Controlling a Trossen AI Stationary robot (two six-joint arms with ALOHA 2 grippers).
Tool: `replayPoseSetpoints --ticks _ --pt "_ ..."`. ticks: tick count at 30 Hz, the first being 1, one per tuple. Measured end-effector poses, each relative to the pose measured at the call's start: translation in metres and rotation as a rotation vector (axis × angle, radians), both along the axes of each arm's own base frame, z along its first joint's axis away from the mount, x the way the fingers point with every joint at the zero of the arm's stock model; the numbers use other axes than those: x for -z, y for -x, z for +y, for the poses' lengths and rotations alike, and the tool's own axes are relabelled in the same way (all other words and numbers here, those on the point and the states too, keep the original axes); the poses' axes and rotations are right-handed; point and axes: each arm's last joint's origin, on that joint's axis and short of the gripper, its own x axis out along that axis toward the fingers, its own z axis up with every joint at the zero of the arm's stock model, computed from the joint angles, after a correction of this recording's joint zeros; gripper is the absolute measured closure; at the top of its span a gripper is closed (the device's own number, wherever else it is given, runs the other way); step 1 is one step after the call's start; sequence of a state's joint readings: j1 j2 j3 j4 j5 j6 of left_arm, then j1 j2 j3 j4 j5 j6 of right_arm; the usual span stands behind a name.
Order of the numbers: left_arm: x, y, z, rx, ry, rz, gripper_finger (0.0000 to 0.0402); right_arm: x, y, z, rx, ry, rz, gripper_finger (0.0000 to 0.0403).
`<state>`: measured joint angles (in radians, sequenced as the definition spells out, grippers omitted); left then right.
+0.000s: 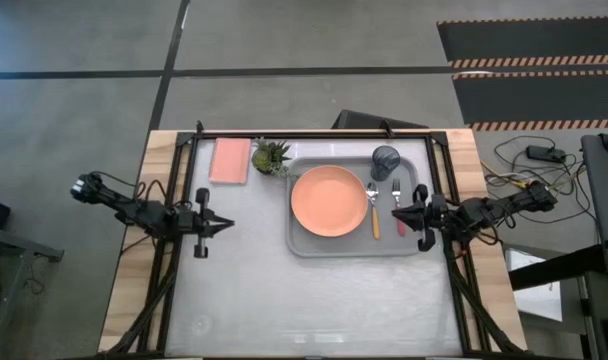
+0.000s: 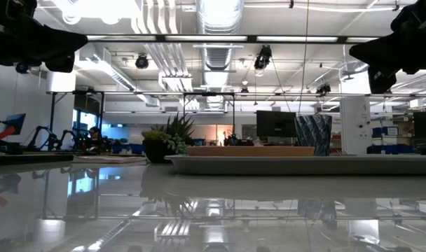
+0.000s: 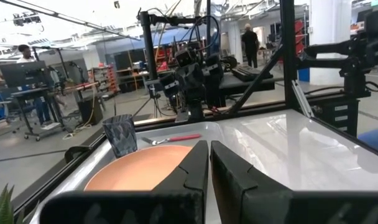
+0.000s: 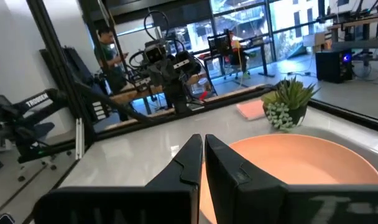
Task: Pick and place plate/cup/fork/spoon on tray
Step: Return to Home Position
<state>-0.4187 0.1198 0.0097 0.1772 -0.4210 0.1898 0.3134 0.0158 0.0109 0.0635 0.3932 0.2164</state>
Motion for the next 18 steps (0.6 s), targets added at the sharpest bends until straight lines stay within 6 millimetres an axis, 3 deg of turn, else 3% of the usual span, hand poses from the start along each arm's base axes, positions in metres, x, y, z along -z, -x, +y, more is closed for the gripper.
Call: replayPoseSetpoints --ticks 18 --pt "0.0073 -0.0052 -0.0023 0.000 -0.035 0.079 0.0401 0.0000 0.0000 0.0000 0.001 0.015 0.001 0.0394"
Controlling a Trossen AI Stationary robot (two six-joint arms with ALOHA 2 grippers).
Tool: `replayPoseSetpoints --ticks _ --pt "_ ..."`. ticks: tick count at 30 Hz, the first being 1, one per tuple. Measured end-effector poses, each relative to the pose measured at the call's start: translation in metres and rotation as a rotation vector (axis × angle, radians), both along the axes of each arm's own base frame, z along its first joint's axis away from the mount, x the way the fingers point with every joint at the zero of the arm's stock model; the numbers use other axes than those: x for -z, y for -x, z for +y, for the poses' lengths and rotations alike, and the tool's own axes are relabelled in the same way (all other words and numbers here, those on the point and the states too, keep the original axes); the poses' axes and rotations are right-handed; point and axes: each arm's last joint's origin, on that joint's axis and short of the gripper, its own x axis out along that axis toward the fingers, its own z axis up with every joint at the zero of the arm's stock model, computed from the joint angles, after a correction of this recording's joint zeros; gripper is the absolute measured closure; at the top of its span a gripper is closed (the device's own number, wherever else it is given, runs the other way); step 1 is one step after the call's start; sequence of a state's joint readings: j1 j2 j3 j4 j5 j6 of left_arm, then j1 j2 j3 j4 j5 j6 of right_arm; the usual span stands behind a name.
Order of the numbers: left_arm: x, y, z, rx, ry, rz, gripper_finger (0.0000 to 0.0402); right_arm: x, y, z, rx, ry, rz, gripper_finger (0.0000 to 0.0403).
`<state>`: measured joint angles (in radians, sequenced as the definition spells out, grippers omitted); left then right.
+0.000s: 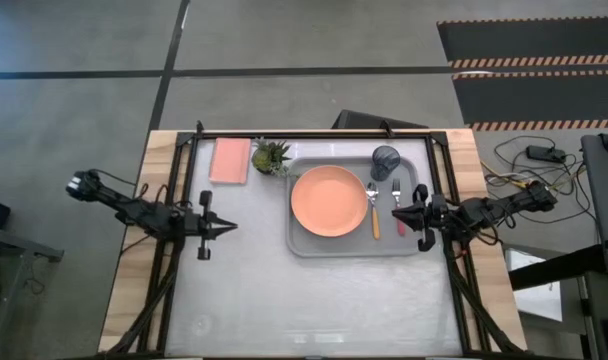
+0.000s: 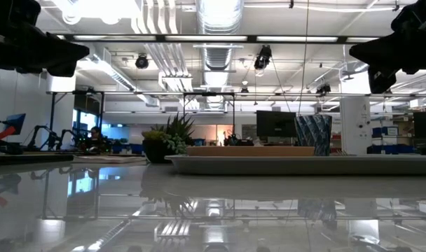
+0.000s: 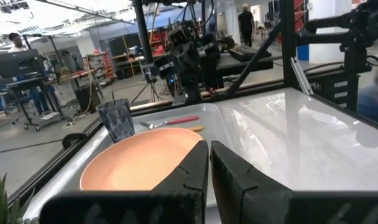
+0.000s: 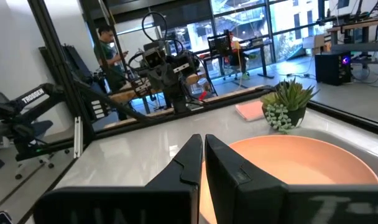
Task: Pick and place plate/cup/fork/spoon on tray
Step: Return to Home Position
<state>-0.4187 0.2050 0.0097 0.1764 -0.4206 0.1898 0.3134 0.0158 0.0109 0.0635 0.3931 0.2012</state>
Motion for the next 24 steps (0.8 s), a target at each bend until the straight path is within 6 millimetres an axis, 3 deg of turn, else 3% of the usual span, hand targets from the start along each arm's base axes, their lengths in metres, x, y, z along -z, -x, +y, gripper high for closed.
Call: replayPoseSetpoints --ticks 24 --pt "0.013 -0.007 -0.003 0.000 -0.056 0.125 0.0402 0.000 0.000 0.000 0.000 0.000 0.000 0.0394"
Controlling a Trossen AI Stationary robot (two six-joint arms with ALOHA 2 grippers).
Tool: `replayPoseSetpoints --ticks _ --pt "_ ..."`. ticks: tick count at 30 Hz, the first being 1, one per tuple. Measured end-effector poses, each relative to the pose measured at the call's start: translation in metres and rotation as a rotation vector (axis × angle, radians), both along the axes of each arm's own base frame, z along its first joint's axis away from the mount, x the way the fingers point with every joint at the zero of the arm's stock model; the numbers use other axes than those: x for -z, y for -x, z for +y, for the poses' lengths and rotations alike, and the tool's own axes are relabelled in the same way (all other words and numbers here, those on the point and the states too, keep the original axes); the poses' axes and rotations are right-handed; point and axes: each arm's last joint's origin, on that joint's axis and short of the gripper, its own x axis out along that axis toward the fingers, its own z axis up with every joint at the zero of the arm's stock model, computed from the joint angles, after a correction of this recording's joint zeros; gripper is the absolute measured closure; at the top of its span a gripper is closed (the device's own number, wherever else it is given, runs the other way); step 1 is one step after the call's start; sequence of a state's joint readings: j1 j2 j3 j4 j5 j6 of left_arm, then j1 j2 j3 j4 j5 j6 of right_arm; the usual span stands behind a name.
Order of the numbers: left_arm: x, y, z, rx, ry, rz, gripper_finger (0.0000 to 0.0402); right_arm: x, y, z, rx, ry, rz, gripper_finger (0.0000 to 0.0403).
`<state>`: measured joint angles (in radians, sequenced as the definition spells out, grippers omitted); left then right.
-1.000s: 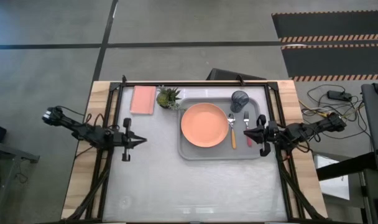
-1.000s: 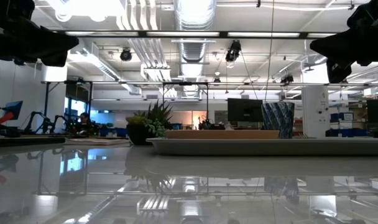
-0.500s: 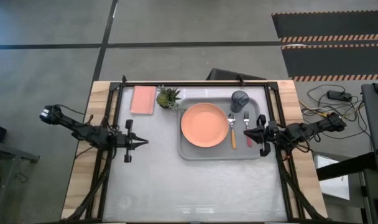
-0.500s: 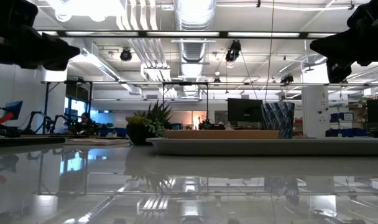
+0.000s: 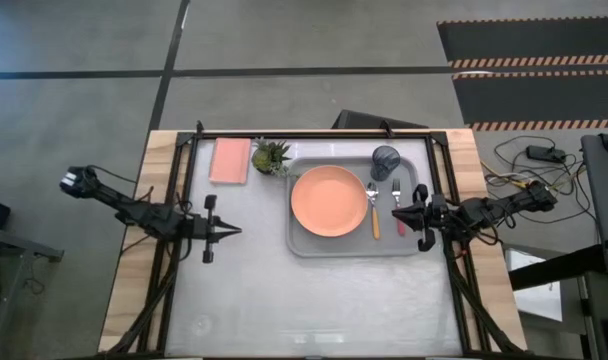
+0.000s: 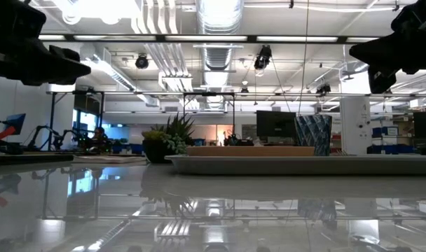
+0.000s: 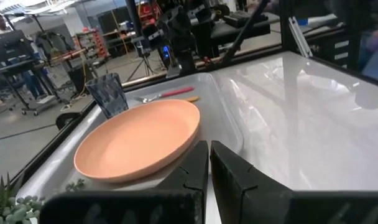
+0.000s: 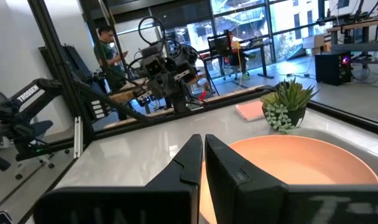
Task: Pick and place plate/cup/fork/spoon on tray
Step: Return to Home Position
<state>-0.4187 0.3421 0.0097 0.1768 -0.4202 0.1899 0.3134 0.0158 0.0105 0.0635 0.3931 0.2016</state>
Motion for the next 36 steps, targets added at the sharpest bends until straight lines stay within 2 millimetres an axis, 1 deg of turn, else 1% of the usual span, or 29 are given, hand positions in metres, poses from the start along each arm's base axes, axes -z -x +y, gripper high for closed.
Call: replayPoseSetpoints --ticks 36 --pt "0.015 -0.006 -0.003 0.000 -0.063 0.142 0.0402 0.000 0.000 0.000 0.000 0.000 0.000 0.0394"
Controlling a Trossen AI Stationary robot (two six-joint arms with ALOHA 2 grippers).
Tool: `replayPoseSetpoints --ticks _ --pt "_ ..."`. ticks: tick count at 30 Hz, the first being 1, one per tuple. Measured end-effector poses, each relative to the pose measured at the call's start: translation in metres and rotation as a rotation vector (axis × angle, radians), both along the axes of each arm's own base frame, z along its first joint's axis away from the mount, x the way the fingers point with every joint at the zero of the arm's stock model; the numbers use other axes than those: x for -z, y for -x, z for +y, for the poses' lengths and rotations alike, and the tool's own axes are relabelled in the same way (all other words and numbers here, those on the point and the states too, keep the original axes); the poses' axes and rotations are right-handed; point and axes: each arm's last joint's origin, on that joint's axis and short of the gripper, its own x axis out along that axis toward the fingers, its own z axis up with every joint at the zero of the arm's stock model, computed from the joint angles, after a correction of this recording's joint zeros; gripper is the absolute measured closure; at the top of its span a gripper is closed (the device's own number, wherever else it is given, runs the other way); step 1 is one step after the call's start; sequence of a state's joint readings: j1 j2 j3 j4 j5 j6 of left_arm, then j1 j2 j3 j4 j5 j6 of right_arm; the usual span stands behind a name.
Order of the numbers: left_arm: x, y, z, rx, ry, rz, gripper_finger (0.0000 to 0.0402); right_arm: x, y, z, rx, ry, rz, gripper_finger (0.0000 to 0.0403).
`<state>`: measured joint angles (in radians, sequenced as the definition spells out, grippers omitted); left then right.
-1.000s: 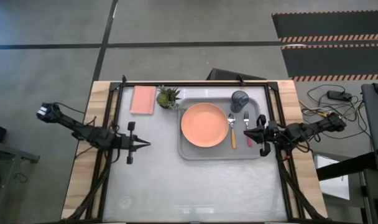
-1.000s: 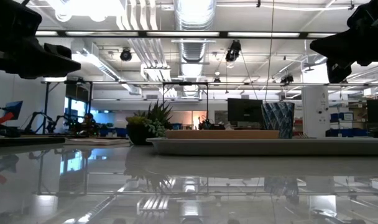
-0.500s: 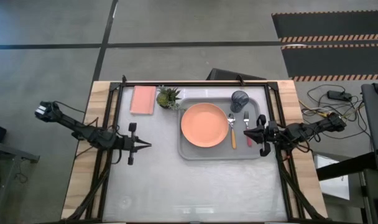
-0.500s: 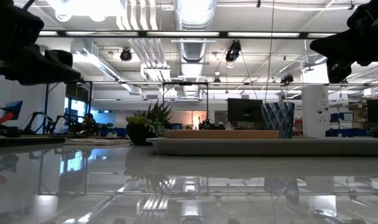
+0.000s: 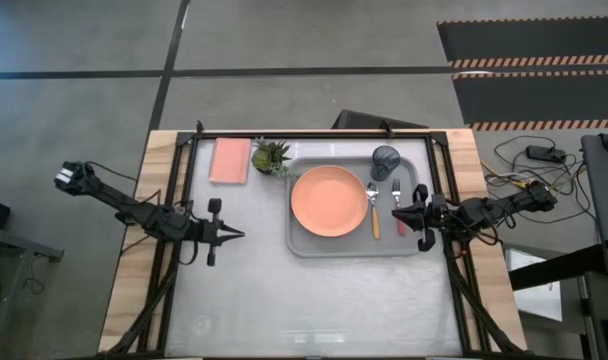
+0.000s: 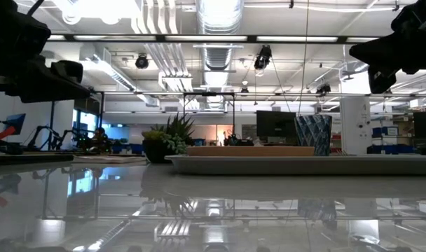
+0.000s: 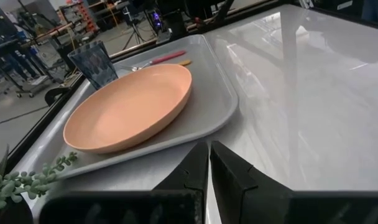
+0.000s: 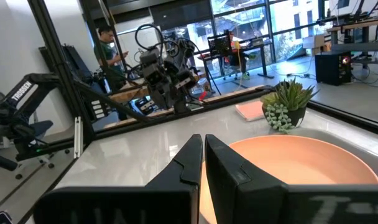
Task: Pick and place plate/cup/fork/spoon on tray
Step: Return to Home Position
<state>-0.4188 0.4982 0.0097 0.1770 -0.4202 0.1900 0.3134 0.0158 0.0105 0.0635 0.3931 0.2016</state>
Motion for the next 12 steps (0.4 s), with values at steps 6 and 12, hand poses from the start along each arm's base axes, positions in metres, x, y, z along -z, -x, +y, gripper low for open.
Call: replayPoseSetpoints --ticks 6,12 --pt "0.0018 -0.0006 -0.0003 0.000 -0.007 0.016 0.0402 0.0000 0.0000 0.0000 0.000 0.000 0.000 0.0394" --pt "0.0034 -0.0010 -0.0005 0.000 -0.014 0.030 0.0402 0.0000 0.0000 0.0000 0.000 0.000 0.000 0.0394"
